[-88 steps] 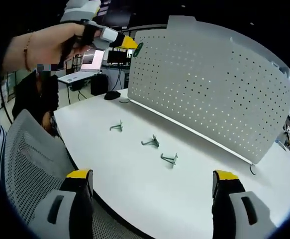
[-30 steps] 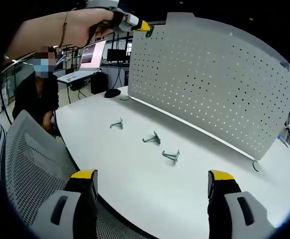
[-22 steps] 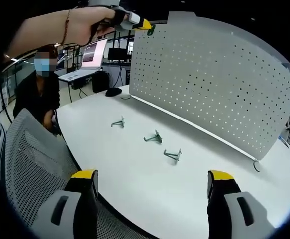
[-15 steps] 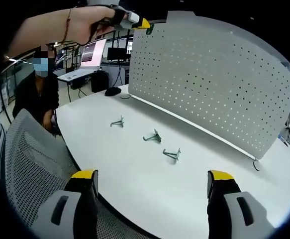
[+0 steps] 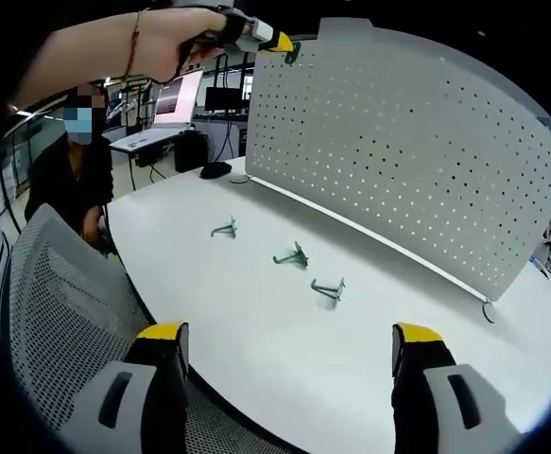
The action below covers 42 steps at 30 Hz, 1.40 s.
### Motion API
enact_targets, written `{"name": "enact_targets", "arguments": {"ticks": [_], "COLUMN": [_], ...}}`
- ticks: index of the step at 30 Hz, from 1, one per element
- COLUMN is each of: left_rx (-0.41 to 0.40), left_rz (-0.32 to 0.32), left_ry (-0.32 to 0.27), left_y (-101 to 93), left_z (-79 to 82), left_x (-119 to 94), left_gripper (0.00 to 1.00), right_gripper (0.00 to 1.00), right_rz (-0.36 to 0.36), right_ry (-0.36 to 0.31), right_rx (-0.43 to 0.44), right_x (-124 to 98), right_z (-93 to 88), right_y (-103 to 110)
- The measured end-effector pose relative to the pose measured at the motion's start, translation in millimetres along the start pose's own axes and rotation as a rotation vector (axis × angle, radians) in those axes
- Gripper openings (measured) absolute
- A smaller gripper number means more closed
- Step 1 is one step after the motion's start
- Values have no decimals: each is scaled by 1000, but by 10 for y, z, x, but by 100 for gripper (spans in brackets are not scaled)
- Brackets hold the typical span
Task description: Insert the hook assembly into the mounting plate slot until the hook locks in place.
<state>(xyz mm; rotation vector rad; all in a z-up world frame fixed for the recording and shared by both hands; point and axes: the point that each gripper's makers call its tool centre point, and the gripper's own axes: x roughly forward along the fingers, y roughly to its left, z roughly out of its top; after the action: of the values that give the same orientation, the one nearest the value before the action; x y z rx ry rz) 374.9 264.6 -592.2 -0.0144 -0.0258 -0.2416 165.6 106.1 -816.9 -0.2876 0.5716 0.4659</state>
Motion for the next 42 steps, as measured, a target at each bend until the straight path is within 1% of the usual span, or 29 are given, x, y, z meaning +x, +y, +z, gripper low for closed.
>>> {"name": "enact_targets", "arguments": {"ticks": [7, 10, 14, 16, 24, 26, 27, 28, 31, 34, 42], "left_rx": [1, -31, -8, -9, 8, 12, 1, -29, 3, -10, 17], "left_rz": [9, 20, 16, 16, 5, 3, -2, -9, -1, 2, 11], "left_ry": [-20, -45, -43, -45, -56, -59, -67, -82, -85, -81, -88], "left_y": [33, 52, 24, 20, -54, -69, -81, -98, -98, -89, -89], "left_z": [45, 89, 74, 74, 114, 126, 145, 168, 167, 152, 191], "left_x": [38, 51, 92, 105, 211, 241, 261, 271, 314, 371, 500], "left_gripper": [1, 1, 1, 1, 1, 1, 1, 1, 1, 1, 1], "right_gripper": [86, 86, 86, 86, 86, 86, 86, 86, 86, 85, 85], "right_rz": [0, -6, -8, -11, -17, -24, -26, -27, -27, -24, -30], "right_ry": [3, 1, 1, 0, 9, 1, 0, 1, 2, 5, -5], "right_rx": [-1, -2, -9, -9, 1, 3, 5, 5, 2, -2, 7], "right_x": [1, -2, -4, -4, 3, -1, -2, -3, -4, 0, -3], "right_z": [-6, -2, -2, 4, -13, 1, 2, 0, -2, -7, 18], "right_y": [3, -9, -8, -13, -32, -47, -53, -56, -50, -44, -67]}}
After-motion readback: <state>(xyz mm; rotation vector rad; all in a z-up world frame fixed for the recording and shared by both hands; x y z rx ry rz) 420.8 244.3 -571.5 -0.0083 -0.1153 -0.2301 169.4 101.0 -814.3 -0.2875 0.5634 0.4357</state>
